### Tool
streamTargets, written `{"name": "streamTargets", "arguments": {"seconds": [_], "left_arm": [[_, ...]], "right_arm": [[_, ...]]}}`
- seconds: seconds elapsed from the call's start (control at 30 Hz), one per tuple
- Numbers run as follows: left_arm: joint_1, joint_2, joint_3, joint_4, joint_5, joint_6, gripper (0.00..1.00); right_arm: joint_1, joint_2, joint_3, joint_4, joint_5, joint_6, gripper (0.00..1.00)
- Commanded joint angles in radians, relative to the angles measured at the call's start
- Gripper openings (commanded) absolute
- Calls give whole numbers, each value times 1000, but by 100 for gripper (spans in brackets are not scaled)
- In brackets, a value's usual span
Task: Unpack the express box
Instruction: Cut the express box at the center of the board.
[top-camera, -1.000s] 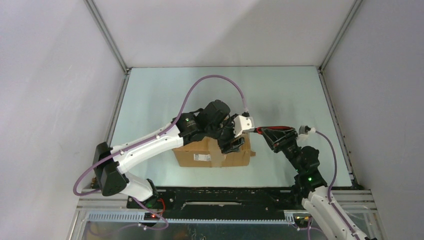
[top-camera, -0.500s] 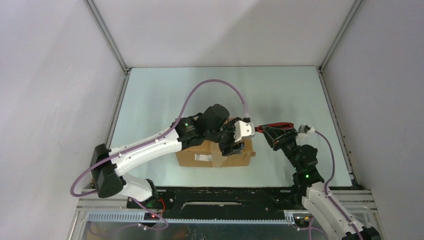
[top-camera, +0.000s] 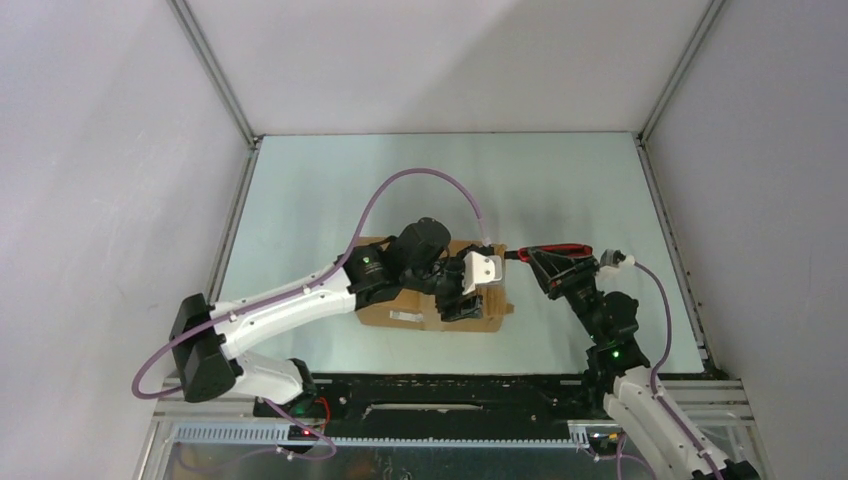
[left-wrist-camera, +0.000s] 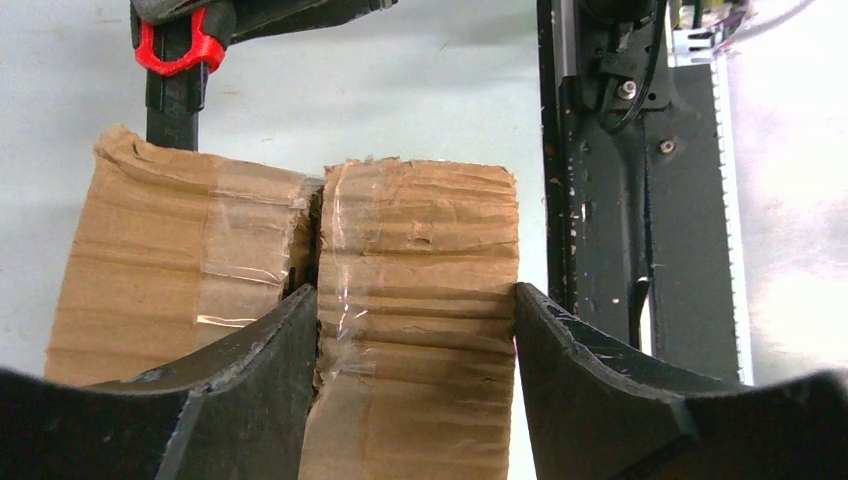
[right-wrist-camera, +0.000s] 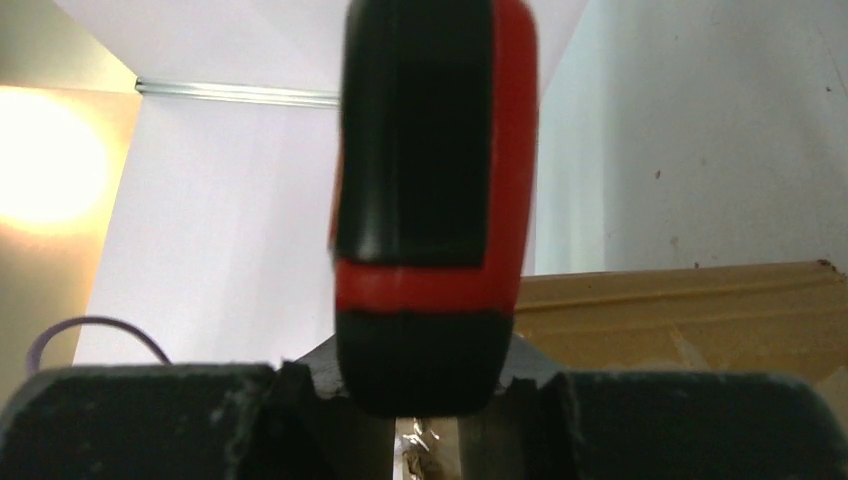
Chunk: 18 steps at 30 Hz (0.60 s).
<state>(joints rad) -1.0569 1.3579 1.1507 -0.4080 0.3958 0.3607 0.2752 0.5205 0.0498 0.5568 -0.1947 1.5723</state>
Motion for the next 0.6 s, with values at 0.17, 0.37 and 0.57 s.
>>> {"name": "streamTargets", "arguments": {"seconds": [0.17, 0.37, 0.57], "left_arm": [[64, 18, -62, 106, 45, -44, 13], [72, 8, -71, 139, 20, -47, 10], [78, -10, -89, 157, -17, -45, 10]], "right_arm": [[147, -89, 38, -72, 19, -73, 0], [169, -54, 33, -67, 24, -122, 0], [165, -28, 8, -26, 10, -110, 0]]}}
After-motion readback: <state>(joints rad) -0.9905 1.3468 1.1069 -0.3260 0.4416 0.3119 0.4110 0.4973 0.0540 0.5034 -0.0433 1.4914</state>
